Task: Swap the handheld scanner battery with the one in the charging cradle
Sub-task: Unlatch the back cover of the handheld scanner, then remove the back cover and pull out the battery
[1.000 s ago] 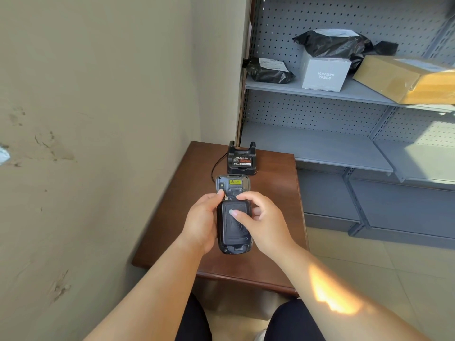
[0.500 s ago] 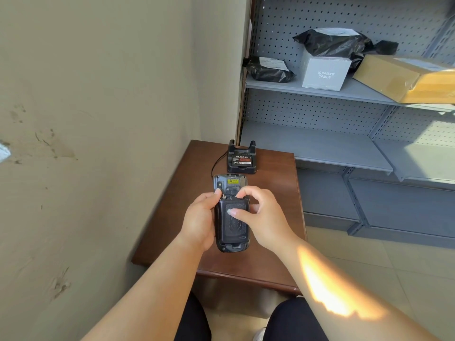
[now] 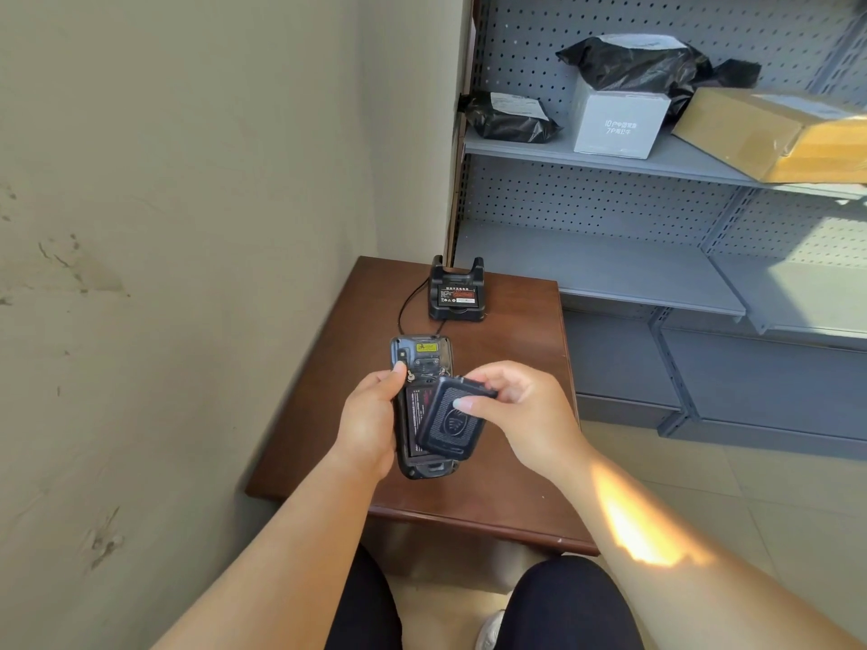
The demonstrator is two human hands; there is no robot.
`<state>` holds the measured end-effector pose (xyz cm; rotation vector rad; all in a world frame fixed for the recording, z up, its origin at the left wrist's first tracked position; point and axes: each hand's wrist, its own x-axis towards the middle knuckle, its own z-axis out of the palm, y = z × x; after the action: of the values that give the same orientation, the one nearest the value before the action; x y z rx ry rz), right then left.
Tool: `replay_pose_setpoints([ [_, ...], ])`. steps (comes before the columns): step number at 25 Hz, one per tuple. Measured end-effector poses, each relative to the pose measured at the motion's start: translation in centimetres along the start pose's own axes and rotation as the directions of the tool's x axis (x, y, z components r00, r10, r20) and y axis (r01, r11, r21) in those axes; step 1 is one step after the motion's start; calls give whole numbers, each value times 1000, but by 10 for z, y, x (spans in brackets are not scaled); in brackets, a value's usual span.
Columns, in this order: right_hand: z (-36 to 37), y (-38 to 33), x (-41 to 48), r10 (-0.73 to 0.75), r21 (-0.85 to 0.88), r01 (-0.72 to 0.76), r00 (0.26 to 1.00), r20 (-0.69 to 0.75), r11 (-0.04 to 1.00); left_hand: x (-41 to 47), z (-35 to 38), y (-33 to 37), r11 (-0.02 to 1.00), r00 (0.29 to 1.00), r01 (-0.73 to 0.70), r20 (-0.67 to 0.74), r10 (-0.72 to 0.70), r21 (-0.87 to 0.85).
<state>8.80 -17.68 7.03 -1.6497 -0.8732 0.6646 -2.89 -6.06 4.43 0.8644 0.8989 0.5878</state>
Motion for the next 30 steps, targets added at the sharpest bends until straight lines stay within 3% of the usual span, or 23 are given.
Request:
replay_pose_setpoints([
  [5, -19, 13, 8, 40, 74, -30, 990, -139, 997, 5, -6, -10, 999, 999, 29, -33, -27, 46],
  [10, -33, 39, 13, 66, -155, -113, 957, -281, 981, 11, -11, -15, 996, 996, 79, -46, -77, 42],
  [15, -35, 73, 7, 140, -294, -225, 949, -283, 929, 14, -9, -18, 994, 994, 103, -48, -102, 20],
  [23, -32, 99, 0, 135, -487, -206, 975, -177, 849, 23, -7, -25, 989, 989, 146, -33, -146, 13],
  [30, -33, 129, 1, 216, -703, -47, 964, 153, 710, 28, -7, -32, 983, 983, 183, -27, -183, 7],
])
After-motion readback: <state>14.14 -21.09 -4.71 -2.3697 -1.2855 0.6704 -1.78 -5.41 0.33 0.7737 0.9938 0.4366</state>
